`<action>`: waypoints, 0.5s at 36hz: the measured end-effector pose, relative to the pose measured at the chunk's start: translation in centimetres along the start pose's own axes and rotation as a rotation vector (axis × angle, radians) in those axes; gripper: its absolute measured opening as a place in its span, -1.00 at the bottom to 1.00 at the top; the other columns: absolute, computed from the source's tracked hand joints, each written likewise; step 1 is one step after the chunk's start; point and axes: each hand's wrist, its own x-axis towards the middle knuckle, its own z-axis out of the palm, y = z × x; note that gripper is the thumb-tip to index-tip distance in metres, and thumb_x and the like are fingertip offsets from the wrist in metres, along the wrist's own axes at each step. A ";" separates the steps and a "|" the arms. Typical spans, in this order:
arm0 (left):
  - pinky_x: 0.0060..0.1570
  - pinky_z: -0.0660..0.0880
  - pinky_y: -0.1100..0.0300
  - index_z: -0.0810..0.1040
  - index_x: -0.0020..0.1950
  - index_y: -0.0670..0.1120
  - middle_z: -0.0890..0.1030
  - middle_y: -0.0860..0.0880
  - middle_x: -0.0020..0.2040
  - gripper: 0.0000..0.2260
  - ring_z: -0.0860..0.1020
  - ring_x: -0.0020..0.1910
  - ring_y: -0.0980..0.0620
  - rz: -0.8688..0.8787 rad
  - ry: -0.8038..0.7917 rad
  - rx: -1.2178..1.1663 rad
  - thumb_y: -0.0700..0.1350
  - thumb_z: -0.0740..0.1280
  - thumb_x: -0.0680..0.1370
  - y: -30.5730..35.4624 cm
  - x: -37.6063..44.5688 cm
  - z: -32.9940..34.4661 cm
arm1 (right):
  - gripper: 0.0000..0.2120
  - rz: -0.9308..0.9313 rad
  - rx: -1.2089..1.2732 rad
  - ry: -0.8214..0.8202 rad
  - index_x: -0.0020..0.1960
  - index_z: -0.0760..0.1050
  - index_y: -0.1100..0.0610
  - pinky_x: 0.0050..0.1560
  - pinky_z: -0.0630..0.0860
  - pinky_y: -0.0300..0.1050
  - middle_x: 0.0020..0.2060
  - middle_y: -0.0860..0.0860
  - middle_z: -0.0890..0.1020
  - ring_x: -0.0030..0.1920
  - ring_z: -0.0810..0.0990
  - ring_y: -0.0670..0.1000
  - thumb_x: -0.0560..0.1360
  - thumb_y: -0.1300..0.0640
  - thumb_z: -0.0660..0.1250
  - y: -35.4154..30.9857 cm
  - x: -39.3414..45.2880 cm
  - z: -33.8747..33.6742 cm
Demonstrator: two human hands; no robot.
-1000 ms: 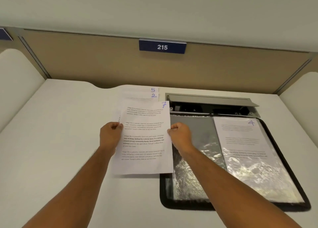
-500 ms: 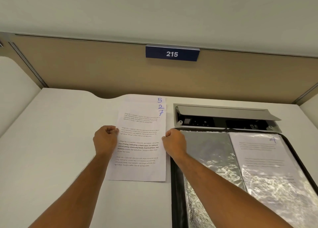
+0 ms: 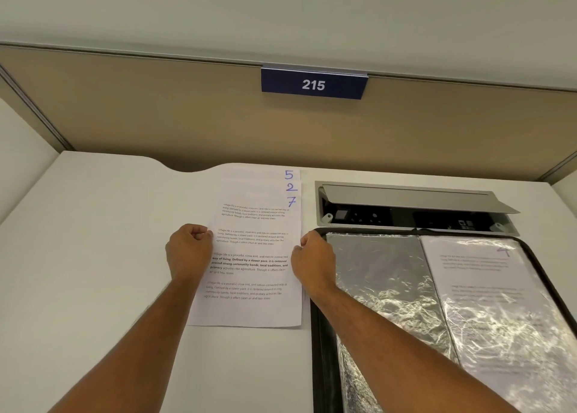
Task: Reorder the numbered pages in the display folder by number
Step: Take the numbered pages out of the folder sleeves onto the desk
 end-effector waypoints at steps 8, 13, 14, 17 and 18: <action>-0.05 0.47 0.15 0.65 -0.04 -0.06 0.66 0.06 -0.21 -0.95 0.61 -0.13 0.03 0.007 0.008 -0.004 -0.14 0.40 0.54 -0.2 -0.2 0.0 | -0.95 -0.012 0.003 0.024 -0.02 0.46 0.10 -0.32 0.44 -0.22 -0.14 -0.02 0.59 -0.15 0.59 -0.04 0.61 0.19 0.31 0.1 0.0 0.3; -0.06 0.47 0.16 0.66 -0.05 -0.05 0.67 0.06 -0.19 -0.93 0.62 -0.13 0.02 0.007 0.005 0.010 -0.15 0.38 0.53 -0.1 -0.1 0.0 | -0.95 -0.004 0.026 0.032 -0.02 0.46 0.12 -0.30 0.42 -0.23 -0.13 0.00 0.59 -0.13 0.59 -0.02 0.61 0.22 0.31 0.2 0.1 0.3; -0.07 0.47 0.16 0.66 -0.06 -0.05 0.67 0.06 -0.19 -0.92 0.62 -0.12 0.01 0.001 0.005 0.010 -0.15 0.37 0.53 -0.2 0.0 0.0 | -0.95 -0.010 0.031 0.035 -0.02 0.46 0.12 -0.31 0.41 -0.24 -0.13 0.00 0.59 -0.13 0.59 -0.02 0.61 0.22 0.31 0.2 0.0 0.3; -0.09 0.47 0.17 0.67 -0.06 -0.05 0.68 0.06 -0.18 -0.91 0.62 -0.11 0.01 -0.007 0.006 0.013 -0.16 0.36 0.52 -0.2 0.1 0.1 | -0.95 -0.022 0.038 0.039 -0.01 0.46 0.13 -0.34 0.35 -0.31 -0.10 0.01 0.58 -0.12 0.57 -0.04 0.62 0.23 0.31 0.2 0.0 0.2; -0.08 0.47 0.17 0.67 -0.06 -0.05 0.68 0.06 -0.17 -0.90 0.62 -0.11 0.01 -0.005 0.006 0.017 -0.16 0.36 0.52 -0.2 0.0 0.1 | -0.96 -0.026 0.038 0.043 0.00 0.47 0.13 -0.31 0.38 -0.30 -0.07 0.01 0.58 -0.10 0.57 -0.04 0.62 0.23 0.31 0.3 0.0 0.2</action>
